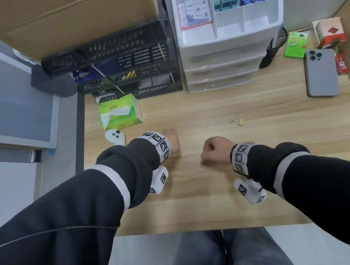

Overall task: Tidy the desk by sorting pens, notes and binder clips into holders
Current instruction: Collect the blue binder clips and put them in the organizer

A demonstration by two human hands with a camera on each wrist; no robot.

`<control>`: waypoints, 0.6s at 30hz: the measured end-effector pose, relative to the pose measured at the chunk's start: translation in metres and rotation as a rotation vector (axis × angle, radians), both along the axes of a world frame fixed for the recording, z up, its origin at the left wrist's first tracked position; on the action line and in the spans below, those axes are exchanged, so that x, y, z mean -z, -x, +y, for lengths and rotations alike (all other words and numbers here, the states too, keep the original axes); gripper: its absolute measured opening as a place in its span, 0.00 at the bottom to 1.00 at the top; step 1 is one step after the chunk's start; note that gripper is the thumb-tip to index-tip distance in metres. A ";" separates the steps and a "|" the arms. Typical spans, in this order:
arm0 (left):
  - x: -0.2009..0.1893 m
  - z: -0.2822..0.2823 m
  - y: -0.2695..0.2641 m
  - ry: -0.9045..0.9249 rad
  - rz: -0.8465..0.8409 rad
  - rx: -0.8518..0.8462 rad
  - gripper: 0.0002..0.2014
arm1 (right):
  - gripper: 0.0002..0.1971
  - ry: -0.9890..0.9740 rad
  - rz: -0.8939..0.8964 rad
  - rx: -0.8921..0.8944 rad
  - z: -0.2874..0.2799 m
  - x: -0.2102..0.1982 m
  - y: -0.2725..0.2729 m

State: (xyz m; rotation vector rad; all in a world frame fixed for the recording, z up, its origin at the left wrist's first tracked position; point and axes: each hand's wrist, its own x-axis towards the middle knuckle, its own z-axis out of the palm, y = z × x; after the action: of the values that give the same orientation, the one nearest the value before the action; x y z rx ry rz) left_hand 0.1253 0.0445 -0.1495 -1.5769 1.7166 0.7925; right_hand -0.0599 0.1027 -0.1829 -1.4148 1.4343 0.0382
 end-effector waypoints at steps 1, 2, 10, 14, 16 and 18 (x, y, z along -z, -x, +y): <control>-0.002 -0.001 0.003 -0.008 0.018 0.011 0.16 | 0.07 -0.062 -0.080 0.126 -0.005 -0.002 0.000; -0.007 -0.003 0.008 -0.018 0.029 0.023 0.16 | 0.08 -0.137 -0.169 0.248 -0.010 -0.006 0.000; -0.068 -0.017 0.061 0.036 0.135 0.149 0.08 | 0.13 -0.505 -0.518 0.718 -0.037 -0.039 0.023; -0.095 -0.028 0.087 0.049 0.268 0.125 0.12 | 0.18 -0.555 -0.612 0.807 -0.045 -0.053 0.035; -0.110 -0.030 0.099 0.070 0.334 0.123 0.14 | 0.22 -0.638 -0.709 0.813 -0.049 -0.063 0.041; -0.123 -0.031 0.111 0.098 0.381 0.137 0.10 | 0.20 -0.665 -0.799 0.834 -0.053 -0.073 0.045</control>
State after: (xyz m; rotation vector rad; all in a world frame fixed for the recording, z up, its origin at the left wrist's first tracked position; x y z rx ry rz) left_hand 0.0140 0.0134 -0.0269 -1.4169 2.1381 0.9997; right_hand -0.1053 0.0502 -0.1098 -0.1588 1.0595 -0.4845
